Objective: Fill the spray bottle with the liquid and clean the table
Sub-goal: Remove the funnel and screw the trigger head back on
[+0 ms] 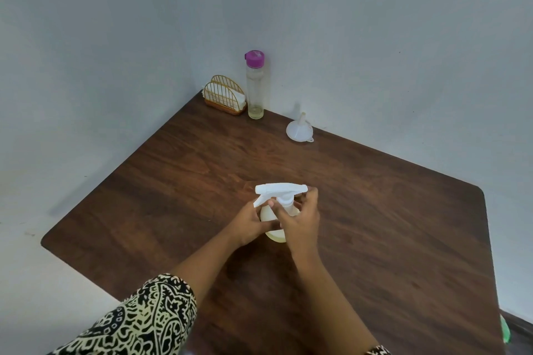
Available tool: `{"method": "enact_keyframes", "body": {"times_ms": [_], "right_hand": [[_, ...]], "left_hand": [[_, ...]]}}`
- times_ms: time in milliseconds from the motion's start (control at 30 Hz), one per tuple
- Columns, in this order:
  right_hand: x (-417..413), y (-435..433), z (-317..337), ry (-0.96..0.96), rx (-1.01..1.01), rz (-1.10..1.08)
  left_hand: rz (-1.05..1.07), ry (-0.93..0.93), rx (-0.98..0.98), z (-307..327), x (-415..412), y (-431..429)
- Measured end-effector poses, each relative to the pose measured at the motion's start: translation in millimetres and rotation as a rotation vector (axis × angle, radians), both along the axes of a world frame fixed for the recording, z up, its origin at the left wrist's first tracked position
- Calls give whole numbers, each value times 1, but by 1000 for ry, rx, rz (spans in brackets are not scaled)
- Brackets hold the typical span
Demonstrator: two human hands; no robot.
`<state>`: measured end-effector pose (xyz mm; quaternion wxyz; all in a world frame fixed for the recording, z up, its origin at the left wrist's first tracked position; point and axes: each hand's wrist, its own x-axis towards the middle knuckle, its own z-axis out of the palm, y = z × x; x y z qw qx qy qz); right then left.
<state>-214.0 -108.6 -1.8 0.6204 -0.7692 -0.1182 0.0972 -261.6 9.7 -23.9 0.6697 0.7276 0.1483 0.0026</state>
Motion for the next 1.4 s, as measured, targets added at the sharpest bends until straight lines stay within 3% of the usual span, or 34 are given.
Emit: {"method": "enact_keyframes", "body": {"times_ms": [267, 567, 833, 1133, 1300, 1400], "right_hand": [[8, -27, -1, 49, 113, 332], [-3, 8, 3, 60, 4, -29], [11, -27, 2, 140, 103, 416], [0, 0, 5, -8, -26, -9], [12, -21, 4, 150, 56, 348], [18, -31, 9, 119, 59, 460]], "left_hand": [[-29, 30, -40, -6, 1, 3], [-26, -2, 13, -5, 0, 2], [-60, 49, 20, -13, 2, 5], [-35, 5, 92, -13, 1, 3], [-67, 39, 63, -18, 3, 6], [-67, 86, 88, -22, 2, 8]]}}
